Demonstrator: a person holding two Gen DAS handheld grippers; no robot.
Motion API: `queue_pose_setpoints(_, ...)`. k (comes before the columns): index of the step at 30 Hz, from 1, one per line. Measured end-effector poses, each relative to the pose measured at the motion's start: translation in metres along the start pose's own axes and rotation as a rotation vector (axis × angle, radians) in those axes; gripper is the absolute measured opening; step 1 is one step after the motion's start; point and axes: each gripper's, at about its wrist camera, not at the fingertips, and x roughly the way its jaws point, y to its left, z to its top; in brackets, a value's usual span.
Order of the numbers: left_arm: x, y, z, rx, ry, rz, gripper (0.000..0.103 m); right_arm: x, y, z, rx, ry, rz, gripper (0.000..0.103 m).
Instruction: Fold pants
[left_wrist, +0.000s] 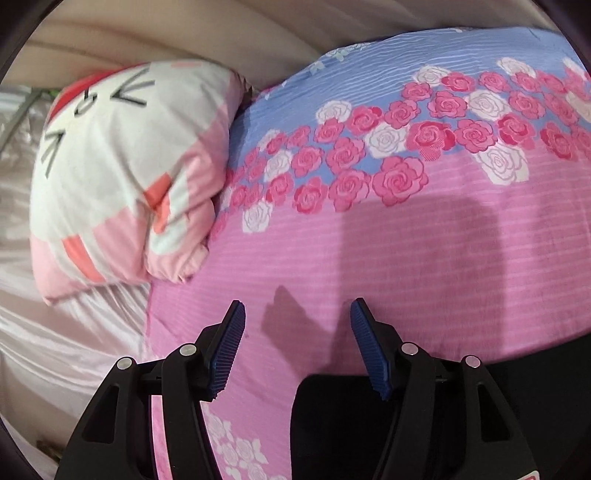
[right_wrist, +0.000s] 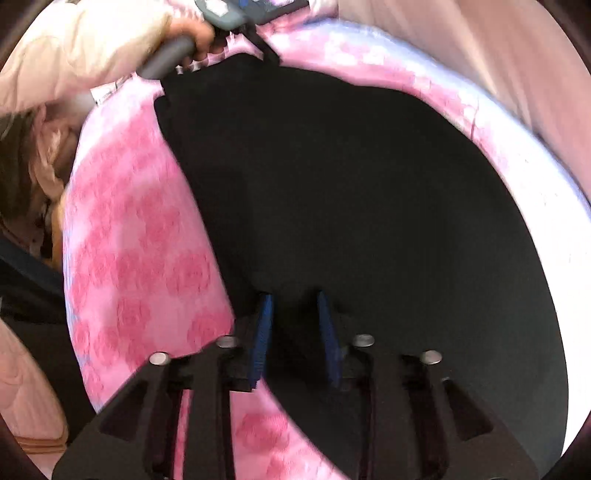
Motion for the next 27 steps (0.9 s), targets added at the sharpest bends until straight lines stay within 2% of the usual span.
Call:
queue_pose_setpoints(2, -0.001, 0.001, 0.002, 0.002, 0.002, -0.004, 0.059, -0.008, 0.017, 0.002, -0.045, 0.027, 0.039, 0.004)
queue_pose_setpoints(4, -0.008, 0.012, 0.001, -0.044, -0.004, -0.047, 0.059, -0.003, 0.029, -0.01, -0.099, 0.073, 0.035, 0.005)
queue_pose_setpoints(7, -0.038, 0.032, -0.016, -0.11, -0.044, -0.068, 0.059, -0.014, 0.026, -0.005, -0.101, 0.06, 0.047, 0.009)
queue_pose_setpoints(8, -0.047, 0.038, -0.024, -0.129, -0.054, -0.08, 0.059, -0.022, 0.021, 0.002, -0.075, 0.046, 0.077, 0.009)
queue_pose_setpoints(9, -0.06, 0.045, -0.037, -0.151, -0.058, -0.123, 0.059, -0.041, 0.011, 0.016, -0.03, -0.023, 0.152, 0.009)
queue_pose_setpoints(10, -0.067, 0.048, -0.046, -0.162, -0.055, -0.157, 0.059, -0.049, 0.002, 0.03, 0.003, -0.077, 0.164, 0.008)
queue_pose_setpoints(11, -0.076, 0.049, -0.059, -0.172, -0.046, -0.197, 0.059, -0.054, -0.007, 0.039, 0.036, -0.11, 0.169, 0.014)
queue_pose_setpoints(12, -0.083, 0.047, -0.077, -0.173, -0.029, -0.236, 0.059, -0.055, -0.023, 0.055, 0.092, -0.137, 0.169, 0.015)
queue_pose_setpoints(14, -0.079, 0.034, -0.102, -0.151, 0.023, -0.232, 0.059, -0.039, -0.057, 0.085, 0.201, -0.162, 0.165, 0.017)
queue_pose_setpoints(15, -0.074, 0.024, -0.114, -0.13, 0.056, -0.213, 0.059, -0.026, -0.07, 0.095, 0.238, -0.142, 0.185, 0.017)
queue_pose_setpoints(17, -0.079, 0.014, -0.133, -0.13, -0.015, -0.143, 0.061, 0.007, -0.099, 0.109, 0.294, -0.076, 0.121, 0.012)
queue_pose_setpoints(18, -0.08, 0.009, -0.135, -0.107, -0.024, -0.111, 0.061, 0.021, -0.122, 0.112, 0.361, -0.07, 0.099, 0.0)
queue_pose_setpoints(19, -0.082, 0.005, -0.134, -0.092, -0.033, -0.086, 0.061, 0.02, -0.141, 0.112, 0.473, -0.106, 0.151, 0.0)
queue_pose_setpoints(20, -0.082, 0.004, -0.133, -0.094, -0.029, -0.082, 0.061, 0.008, -0.14, 0.114, 0.525, -0.134, 0.131, 0.0)
queue_pose_setpoints(21, -0.082, 0.006, -0.133, -0.106, -0.021, -0.093, 0.061, -0.005, -0.131, 0.113, 0.511, -0.164, 0.109, 0.004)
queue_pose_setpoints(22, -0.081, 0.009, -0.132, -0.12, -0.017, -0.109, 0.062, -0.017, -0.114, 0.113, 0.479, -0.198, 0.109, 0.006)
queue_pose_setpoints(23, -0.079, 0.013, -0.133, -0.137, -0.012, -0.118, 0.065, -0.02, -0.096, 0.112, 0.446, -0.202, 0.147, 0.006)
queue_pose_setpoints(24, -0.077, 0.016, -0.134, -0.161, -0.006, -0.131, 0.066, -0.019, -0.082, 0.108, 0.406, -0.179, 0.173, 0.005)
queue_pose_setpoints(25, -0.077, 0.017, -0.135, -0.168, -0.006, -0.134, 0.068, -0.009, -0.075, 0.109, 0.382, -0.156, 0.136, 0.003)
queue_pose_setpoints(26, -0.078, 0.016, -0.136, -0.167, -0.008, -0.126, 0.07, 0.0, -0.08, 0.106, 0.386, -0.139, 0.093, 0.001)
queue_pose_setpoints(27, -0.078, 0.015, -0.136, -0.164, -0.008, -0.119, 0.071, 0.01, -0.096, 0.102, 0.459, -0.13, 0.085, 0.0)
